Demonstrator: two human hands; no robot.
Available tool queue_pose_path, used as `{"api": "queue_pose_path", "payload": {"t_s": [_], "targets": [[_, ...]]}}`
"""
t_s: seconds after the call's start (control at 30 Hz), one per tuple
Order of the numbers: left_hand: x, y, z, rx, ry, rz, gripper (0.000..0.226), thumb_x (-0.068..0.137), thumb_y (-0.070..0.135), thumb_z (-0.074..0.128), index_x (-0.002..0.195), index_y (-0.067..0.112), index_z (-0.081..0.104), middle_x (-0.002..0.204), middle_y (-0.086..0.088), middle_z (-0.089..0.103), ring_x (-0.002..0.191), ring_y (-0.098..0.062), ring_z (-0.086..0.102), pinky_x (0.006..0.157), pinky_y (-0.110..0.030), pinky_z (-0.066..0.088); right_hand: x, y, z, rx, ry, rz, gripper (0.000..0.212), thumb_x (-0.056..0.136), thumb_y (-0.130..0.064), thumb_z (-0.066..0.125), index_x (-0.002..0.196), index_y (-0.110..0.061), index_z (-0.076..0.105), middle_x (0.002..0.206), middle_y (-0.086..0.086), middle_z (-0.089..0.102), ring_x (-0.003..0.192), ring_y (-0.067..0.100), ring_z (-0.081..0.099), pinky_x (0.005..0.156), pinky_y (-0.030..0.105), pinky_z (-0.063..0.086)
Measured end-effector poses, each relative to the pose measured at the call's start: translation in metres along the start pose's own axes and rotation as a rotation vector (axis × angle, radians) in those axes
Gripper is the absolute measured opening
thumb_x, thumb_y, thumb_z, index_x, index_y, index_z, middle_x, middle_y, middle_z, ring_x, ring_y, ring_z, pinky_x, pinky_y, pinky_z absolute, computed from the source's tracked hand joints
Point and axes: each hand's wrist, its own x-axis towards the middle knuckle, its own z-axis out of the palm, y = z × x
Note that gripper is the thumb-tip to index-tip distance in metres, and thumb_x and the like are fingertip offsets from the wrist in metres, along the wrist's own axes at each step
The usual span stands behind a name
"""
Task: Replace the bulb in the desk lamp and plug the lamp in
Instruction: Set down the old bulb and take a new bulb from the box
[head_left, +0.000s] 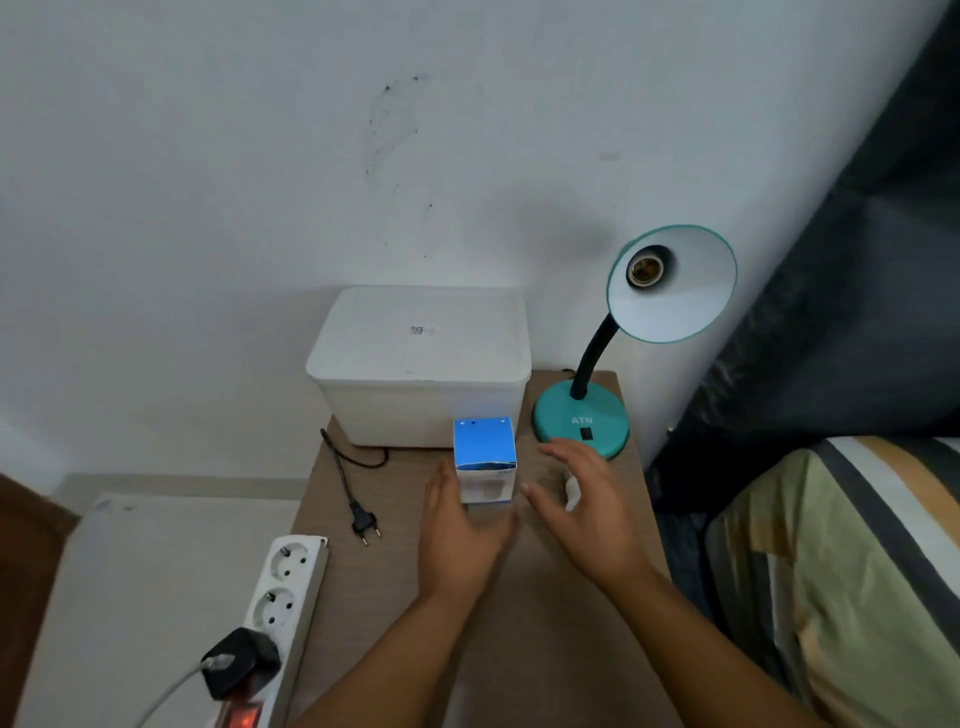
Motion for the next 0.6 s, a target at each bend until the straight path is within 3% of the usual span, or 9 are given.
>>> {"api": "queue_pose_path", "payload": {"t_s": [0.1,0.23,0.4,0.6], "targets": [[0.005,0.005,0.004,-0.102,0.025,0.018,0.09,0.068,0.05,0.088,0.145,0.037,0.043,0.13,0.013,0.058,0.118,-0.006,0.059,0.095,-0.035,0.055,0.019,-0.007,0.011,-0.026,-0.054,-0.026,0.042,0.086,-0.034,0.072,0.125,-0.021,0.063,0.13,-0.011,0.057,0.123,0.003,0.048,0.106,0.028,0.04],[0.012,0.009,0.009,-0.19,0.062,0.006,0.094,0.067,0.051,0.088,0.147,0.039,0.04,0.132,0.016,0.058,0.119,-0.002,0.059,0.099,-0.034,0.054,0.04,-0.009,0.018,-0.06,-0.165,-0.033,0.039,0.086,-0.031,0.073,0.122,-0.019,0.065,0.126,-0.003,0.061,0.119,0.011,0.053,0.104,0.033,0.043],[0.015,0.015,0.011,-0.245,0.096,0.004,0.079,0.074,0.033,0.089,0.143,0.032,0.051,0.124,0.015,0.064,0.11,0.002,0.061,0.083,-0.003,0.047,0.049,-0.005,0.018,-0.064,-0.194,-0.039,0.034,0.084,-0.03,0.075,0.116,-0.018,0.071,0.123,-0.004,0.062,0.113,0.005,0.052,0.101,0.022,0.04],[0.016,0.013,0.007,-0.222,0.106,0.049,0.078,0.074,0.044,0.087,0.142,0.039,0.051,0.123,0.021,0.065,0.111,0.006,0.06,0.089,-0.017,0.052,0.052,-0.006,0.016,-0.046,-0.148,-0.041,0.026,0.088,-0.039,0.068,0.11,-0.026,0.074,0.12,-0.01,0.059,0.115,0.009,0.053,0.1,0.035,0.046]]}}
